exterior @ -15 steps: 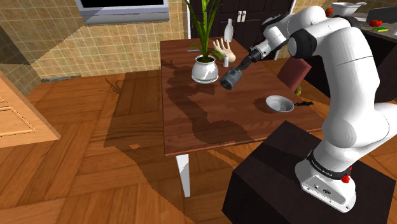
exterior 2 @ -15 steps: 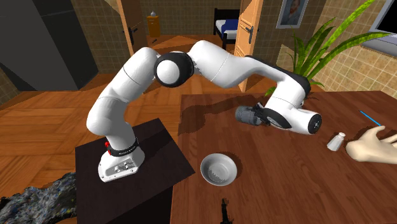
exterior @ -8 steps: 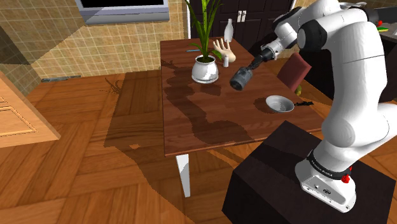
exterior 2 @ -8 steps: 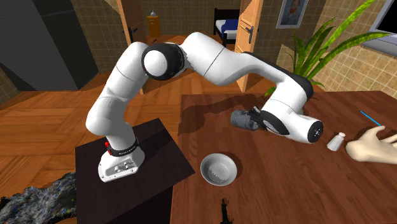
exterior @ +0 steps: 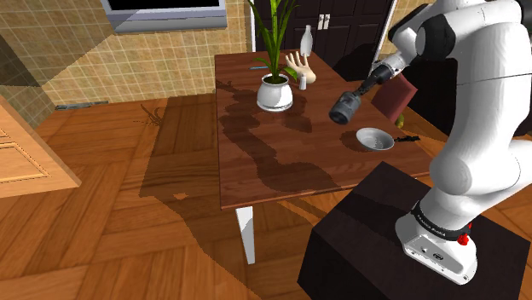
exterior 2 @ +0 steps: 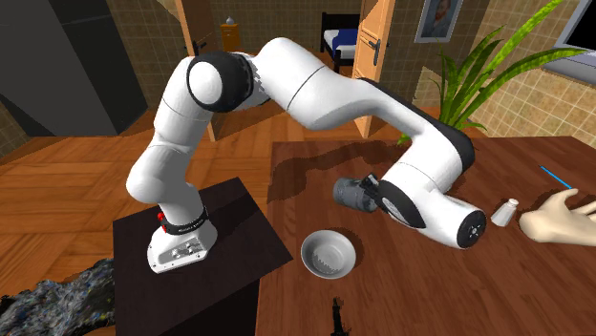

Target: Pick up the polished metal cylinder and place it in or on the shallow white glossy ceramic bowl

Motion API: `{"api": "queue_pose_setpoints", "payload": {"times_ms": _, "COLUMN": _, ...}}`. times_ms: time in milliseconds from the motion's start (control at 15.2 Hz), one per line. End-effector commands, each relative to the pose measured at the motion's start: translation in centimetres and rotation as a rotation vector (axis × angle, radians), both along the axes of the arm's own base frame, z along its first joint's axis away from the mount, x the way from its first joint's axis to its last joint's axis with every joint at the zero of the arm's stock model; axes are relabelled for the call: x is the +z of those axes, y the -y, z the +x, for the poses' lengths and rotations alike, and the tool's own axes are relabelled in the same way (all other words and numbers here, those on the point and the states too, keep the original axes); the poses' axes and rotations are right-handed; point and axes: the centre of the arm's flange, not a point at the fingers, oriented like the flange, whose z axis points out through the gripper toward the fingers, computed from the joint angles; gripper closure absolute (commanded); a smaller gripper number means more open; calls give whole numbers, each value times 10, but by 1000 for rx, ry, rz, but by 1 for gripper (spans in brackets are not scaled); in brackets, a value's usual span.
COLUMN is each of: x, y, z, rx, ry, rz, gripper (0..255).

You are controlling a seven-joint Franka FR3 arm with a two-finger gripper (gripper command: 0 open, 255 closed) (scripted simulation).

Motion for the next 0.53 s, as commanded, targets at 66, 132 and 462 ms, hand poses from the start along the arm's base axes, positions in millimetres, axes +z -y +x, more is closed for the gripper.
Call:
{"api": "queue_pose_setpoints", "payload": {"times_ms": 66, "x": 6, "y": 14, "z": -38, "rx": 1, "ry": 1, "rz": 1, "gripper": 255}}
{"api": "queue_pose_setpoints", "payload": {"times_ms": 132, "x": 8, "y": 20, "z": -50, "rx": 1, "ry": 1, "rz": 1, "gripper": 255}}
{"api": "queue_pose_setpoints", "payload": {"times_ms": 462, "x": 16, "y": 45, "z": -110, "rx": 1, "ry": 1, "rz": 1, "gripper": 255}}
